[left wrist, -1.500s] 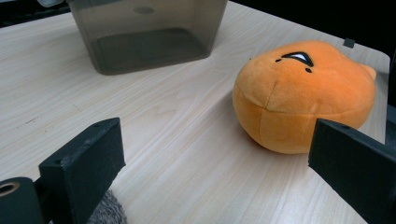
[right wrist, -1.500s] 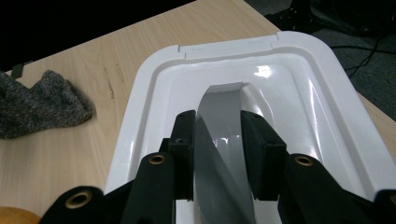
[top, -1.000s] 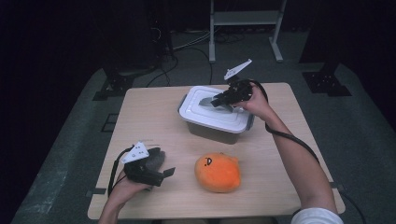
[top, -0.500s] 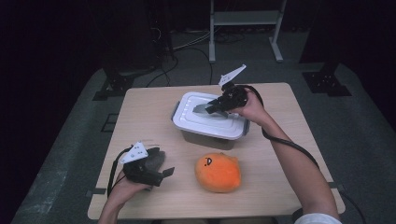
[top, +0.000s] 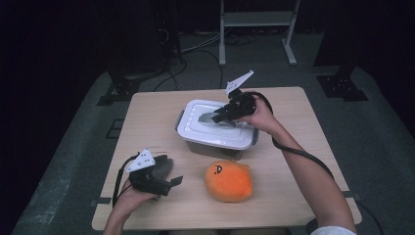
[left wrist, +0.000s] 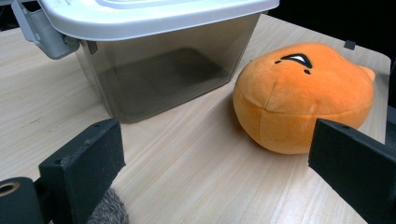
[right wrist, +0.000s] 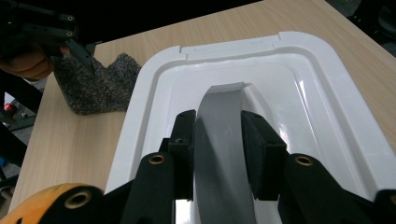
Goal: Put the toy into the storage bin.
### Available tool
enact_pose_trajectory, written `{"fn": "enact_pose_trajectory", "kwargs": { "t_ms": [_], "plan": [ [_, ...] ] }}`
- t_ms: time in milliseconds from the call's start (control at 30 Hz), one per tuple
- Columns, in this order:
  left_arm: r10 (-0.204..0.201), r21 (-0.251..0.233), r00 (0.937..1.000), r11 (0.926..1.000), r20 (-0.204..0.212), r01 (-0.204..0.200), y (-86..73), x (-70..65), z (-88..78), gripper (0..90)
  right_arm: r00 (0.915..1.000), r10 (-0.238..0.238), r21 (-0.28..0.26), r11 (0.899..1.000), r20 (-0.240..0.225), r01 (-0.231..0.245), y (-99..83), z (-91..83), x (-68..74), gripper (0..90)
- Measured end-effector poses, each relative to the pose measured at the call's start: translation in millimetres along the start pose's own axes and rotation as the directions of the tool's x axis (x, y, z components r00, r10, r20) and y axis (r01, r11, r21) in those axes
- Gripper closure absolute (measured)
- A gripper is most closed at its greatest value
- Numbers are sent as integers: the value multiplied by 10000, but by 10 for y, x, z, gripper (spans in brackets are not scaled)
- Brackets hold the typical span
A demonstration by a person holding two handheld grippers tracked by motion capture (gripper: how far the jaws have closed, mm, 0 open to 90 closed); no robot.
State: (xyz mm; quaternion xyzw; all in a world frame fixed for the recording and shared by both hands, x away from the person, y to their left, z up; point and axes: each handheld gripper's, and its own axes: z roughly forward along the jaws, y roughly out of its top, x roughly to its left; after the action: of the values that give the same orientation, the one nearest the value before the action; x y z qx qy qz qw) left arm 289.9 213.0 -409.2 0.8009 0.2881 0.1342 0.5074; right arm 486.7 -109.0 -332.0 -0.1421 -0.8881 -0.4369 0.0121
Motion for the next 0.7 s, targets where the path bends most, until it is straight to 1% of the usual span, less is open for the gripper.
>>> {"fn": "enact_pose_trajectory", "kwargs": {
  "t_ms": [333,500,700],
  "plan": [
    [-27,-38,10000,10000,-5,27,-2,0,-5,28,10000,-63,27,10000,-73,64,14,27,36,659],
    [-19,-41,10000,10000,1,19,-4,-2,-3,29,10000,-87,64,9999,-23,87,19,30,41,659],
    [-29,-36,10000,10000,1,29,-6,-5,-5,29,10000,34,52,10000,8,-34,20,29,32,659]
  ]
}}
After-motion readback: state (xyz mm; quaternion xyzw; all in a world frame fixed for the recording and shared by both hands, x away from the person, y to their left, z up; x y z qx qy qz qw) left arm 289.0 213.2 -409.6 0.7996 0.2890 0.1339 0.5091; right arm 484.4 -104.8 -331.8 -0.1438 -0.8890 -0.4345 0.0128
